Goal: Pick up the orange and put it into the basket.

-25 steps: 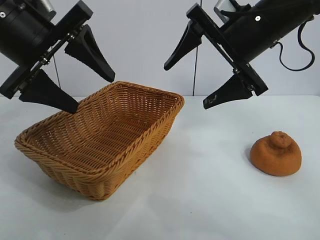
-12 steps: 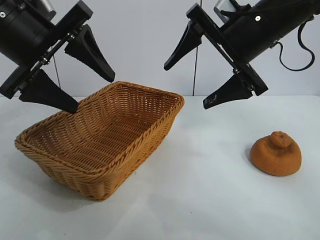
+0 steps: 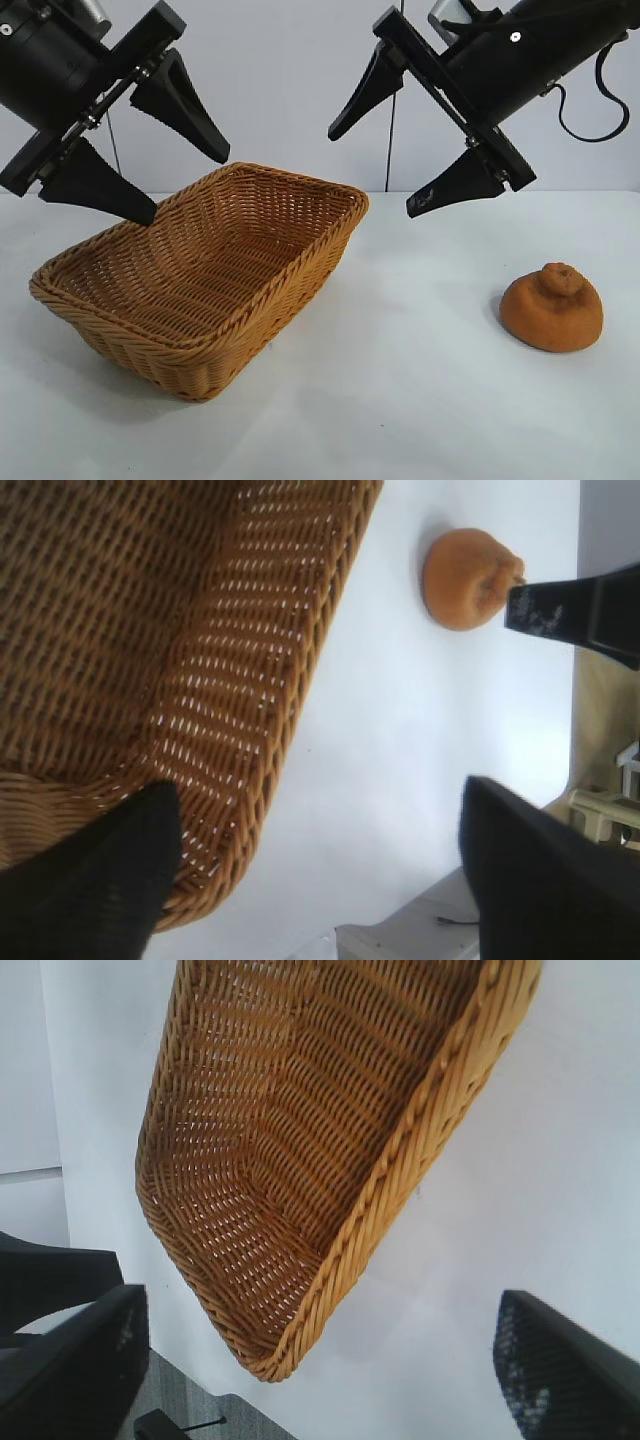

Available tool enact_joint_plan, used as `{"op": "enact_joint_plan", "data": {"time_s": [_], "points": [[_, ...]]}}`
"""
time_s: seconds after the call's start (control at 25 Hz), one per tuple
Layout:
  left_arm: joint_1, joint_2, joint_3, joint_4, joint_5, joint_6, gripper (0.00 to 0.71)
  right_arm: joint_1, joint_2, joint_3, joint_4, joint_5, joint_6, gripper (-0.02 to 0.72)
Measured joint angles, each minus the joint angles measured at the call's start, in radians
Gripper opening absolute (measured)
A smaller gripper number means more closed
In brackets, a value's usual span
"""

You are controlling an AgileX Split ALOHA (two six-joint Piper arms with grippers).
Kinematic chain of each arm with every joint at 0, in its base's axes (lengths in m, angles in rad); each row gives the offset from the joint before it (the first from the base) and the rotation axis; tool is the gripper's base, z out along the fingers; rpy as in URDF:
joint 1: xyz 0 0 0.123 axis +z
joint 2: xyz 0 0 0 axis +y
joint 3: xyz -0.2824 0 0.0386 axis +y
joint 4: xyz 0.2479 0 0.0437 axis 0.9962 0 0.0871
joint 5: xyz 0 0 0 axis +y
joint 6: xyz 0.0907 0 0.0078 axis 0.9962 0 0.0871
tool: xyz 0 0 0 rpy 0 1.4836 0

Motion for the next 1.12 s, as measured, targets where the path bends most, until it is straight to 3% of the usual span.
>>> {"op": "enact_joint_plan", "data": {"time_s": [0.52, 0.8, 1.0, 1.12], "points": [[0.0, -0.042, -0.006, 0.057, 0.027, -0.158, 0.549, 0.0, 0.0, 0.0, 0.0, -0.002, 0.0, 0.641], [-0.011, -0.176, -0.006, 0.362, 0.075, -0.612, 0.549, 0.0, 0.0, 0.0, 0.0, 0.001, 0.0, 0.641], [-0.091, -0.193, 0.011, 0.527, 0.095, -0.946, 0.549, 0.0, 0.0, 0.0, 0.0, 0.001, 0.0, 0.641], [-0.144, -0.193, 0.049, 0.626, 0.053, -1.123, 0.549, 0.0, 0.0, 0.0, 0.0, 0.001, 0.0, 0.641]]}}
